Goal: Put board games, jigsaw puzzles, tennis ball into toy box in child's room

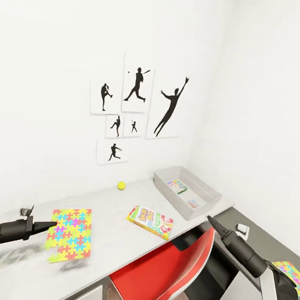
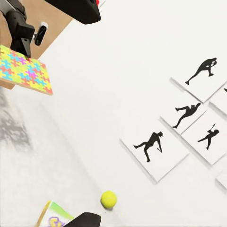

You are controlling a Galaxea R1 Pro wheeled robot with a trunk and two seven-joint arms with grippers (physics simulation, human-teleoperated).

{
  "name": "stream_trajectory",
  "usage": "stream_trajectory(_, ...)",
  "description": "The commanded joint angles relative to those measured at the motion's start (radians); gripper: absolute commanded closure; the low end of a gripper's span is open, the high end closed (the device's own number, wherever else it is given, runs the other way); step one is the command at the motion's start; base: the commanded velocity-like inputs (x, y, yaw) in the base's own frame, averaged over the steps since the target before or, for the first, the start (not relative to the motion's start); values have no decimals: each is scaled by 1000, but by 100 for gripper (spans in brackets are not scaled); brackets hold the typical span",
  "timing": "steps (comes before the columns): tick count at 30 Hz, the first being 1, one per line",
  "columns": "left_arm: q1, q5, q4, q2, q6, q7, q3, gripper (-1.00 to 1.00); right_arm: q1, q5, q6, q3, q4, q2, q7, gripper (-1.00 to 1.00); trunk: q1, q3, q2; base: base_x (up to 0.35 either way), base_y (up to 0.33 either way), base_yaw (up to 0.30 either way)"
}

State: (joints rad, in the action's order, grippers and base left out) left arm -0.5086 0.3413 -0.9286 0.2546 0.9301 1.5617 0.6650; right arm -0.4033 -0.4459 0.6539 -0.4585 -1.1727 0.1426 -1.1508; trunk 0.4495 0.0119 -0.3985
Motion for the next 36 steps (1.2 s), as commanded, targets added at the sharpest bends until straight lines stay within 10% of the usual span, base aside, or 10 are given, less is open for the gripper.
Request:
stream_trajectory(1,-1,10,-1,-1,10,9,2,100,-1,-5,7,-1,1,0,-1,-100,1,1,-1,0,0,-281)
stream_trajectory(36,0,7,-4,-3,1,9,12,100,4,-3,2,-1,1,2,16,-100,1,2,-1,83,-167,-219)
